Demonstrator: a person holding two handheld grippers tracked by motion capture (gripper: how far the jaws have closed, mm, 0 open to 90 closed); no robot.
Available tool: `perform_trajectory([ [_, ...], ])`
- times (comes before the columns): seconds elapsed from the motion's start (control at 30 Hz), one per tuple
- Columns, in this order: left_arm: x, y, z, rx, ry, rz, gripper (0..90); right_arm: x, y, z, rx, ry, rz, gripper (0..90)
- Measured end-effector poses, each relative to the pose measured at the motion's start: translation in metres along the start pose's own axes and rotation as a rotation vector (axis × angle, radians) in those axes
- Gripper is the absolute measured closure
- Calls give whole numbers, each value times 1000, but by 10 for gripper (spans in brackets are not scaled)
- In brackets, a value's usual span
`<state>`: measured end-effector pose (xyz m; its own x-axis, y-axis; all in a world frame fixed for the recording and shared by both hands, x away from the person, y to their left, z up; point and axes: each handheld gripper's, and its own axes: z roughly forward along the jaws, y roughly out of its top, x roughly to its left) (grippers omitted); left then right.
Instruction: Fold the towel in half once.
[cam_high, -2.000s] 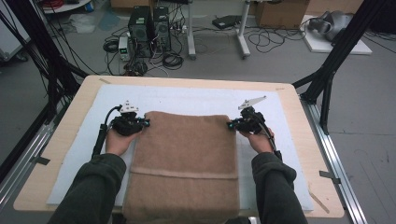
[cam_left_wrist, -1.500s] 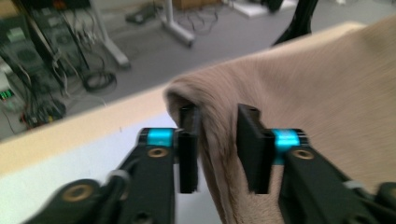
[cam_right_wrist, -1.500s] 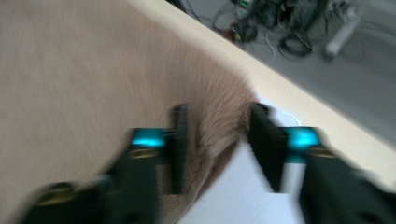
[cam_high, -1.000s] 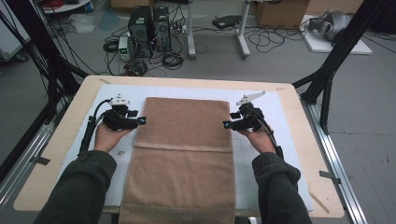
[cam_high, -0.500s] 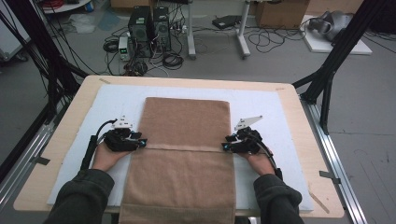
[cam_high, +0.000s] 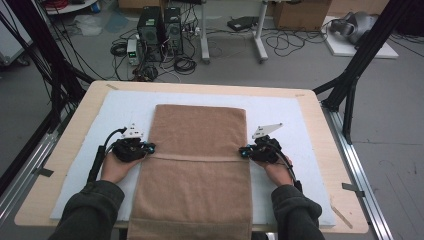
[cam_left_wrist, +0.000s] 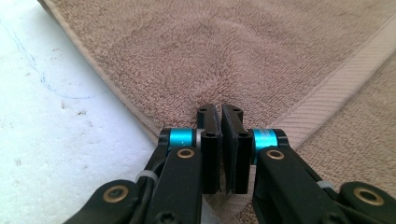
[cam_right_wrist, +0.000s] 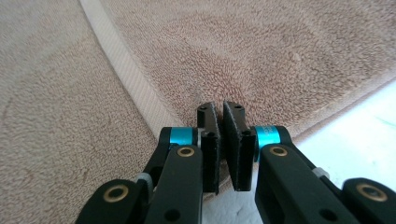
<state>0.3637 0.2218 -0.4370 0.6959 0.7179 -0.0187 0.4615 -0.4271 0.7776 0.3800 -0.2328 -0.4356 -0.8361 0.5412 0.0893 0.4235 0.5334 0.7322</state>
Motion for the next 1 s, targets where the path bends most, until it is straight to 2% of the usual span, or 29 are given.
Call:
perform_trajectory([
  [0.2,3,5,-15,-58,-26,-38,861,1,7,-14,-53,11,-1,853],
  [0.37,1,7,-27,-88,-41,-29,861,3,14,-26,-74,22,-9,853],
  [0.53,-8,8,-38,-76,-60,-5,861,8,14,-33,-85,41,-6,848],
  [0.7,-18,5,-49,-77,-72,21,861,18,7,-42,-86,84,-13,847],
  [1.0,-37,-19,-60,-64,-95,23,862,42,-10,-50,-93,117,-38,847],
])
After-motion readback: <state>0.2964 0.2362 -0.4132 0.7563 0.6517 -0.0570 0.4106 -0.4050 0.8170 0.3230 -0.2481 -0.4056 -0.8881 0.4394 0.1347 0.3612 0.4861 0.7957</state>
